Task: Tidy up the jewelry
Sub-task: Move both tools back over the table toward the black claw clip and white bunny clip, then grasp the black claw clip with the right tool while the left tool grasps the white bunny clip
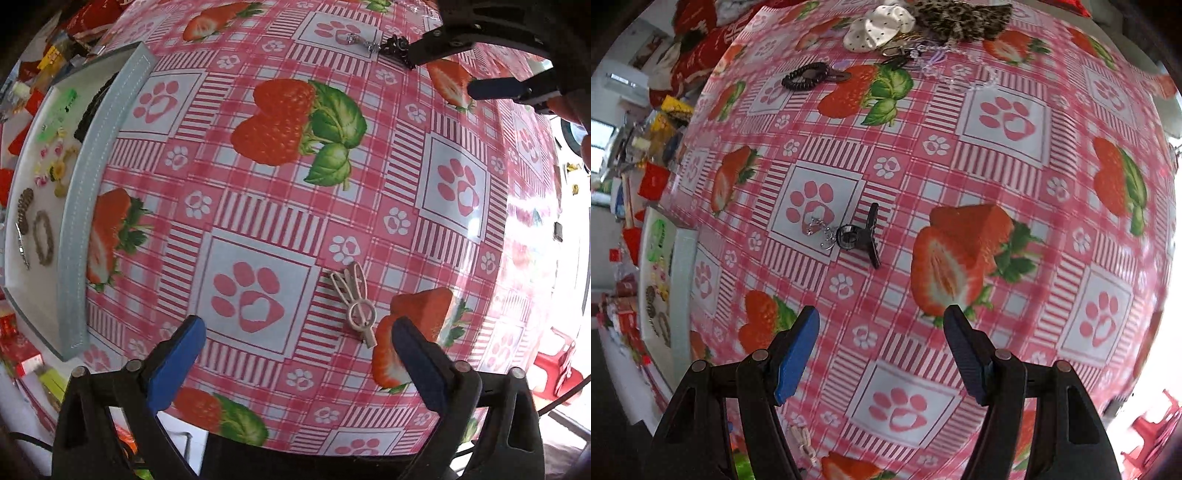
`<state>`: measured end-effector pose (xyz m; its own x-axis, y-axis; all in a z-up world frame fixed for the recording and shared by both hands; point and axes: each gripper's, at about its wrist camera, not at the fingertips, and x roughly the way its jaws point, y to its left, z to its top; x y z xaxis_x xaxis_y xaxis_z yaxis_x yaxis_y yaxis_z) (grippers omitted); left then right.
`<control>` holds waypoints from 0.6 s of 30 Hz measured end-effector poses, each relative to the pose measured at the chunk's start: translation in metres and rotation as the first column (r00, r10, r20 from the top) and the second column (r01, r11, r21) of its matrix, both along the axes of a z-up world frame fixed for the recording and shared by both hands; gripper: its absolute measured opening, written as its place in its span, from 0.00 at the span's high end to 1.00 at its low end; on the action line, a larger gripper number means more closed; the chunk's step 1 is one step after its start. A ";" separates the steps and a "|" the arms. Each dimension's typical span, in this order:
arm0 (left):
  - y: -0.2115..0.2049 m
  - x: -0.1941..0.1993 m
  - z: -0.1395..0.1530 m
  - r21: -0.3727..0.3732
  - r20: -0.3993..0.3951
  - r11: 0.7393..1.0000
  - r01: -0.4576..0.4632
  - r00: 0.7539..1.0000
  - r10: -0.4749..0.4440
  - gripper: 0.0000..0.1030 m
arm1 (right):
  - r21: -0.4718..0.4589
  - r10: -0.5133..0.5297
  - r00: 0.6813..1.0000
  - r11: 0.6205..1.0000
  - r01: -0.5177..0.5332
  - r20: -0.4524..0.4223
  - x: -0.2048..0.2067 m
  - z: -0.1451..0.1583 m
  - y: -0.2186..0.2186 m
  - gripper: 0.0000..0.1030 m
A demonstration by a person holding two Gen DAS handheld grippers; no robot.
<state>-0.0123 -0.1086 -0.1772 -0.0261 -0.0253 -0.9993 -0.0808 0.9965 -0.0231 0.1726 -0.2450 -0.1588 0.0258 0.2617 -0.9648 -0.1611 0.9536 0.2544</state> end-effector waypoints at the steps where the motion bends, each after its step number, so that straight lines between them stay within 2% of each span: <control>1: -0.002 0.001 -0.003 0.001 -0.006 1.000 -0.002 1.000 0.002 0.10 | -0.006 0.013 1.000 1.000 -0.013 0.007 0.001 -0.001 0.002 0.31; 4: -0.009 -0.002 -0.009 -0.005 -0.011 1.000 -0.011 1.000 0.011 0.10 | -0.033 0.051 0.998 0.998 -0.051 0.021 0.005 -0.006 0.010 0.33; 7: -0.009 0.000 -0.010 -0.013 -0.014 1.000 -0.007 1.000 0.007 0.23 | -0.053 0.064 0.997 0.997 -0.062 0.031 0.010 -0.010 0.014 0.35; 10: -0.011 0.003 -0.017 -0.009 -0.034 1.000 -0.009 0.999 0.009 0.25 | -0.066 0.074 0.997 0.995 -0.071 0.037 0.015 -0.014 0.019 0.36; 11: -0.015 0.003 -0.020 -0.003 -0.039 1.000 -0.011 0.999 0.011 0.30 | -0.073 0.080 0.996 0.994 -0.077 0.042 0.016 -0.015 0.021 0.37; 13: -0.020 0.002 -0.020 0.008 -0.033 1.000 -0.009 0.999 0.009 0.30 | -0.084 0.095 0.994 0.992 -0.090 0.053 0.019 -0.017 0.026 0.41; 18: -0.032 0.000 -0.019 0.003 -0.031 1.000 -0.007 0.999 0.007 0.38 | -0.113 0.126 0.989 0.987 -0.116 0.082 0.025 -0.018 0.043 0.48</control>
<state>-0.0120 -0.1405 -0.1960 -0.0568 -0.0223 -0.9981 -0.0883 0.9959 -0.0173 0.1980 -0.2022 -0.1772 0.0864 0.1632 -0.9828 -0.2944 0.9466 0.1314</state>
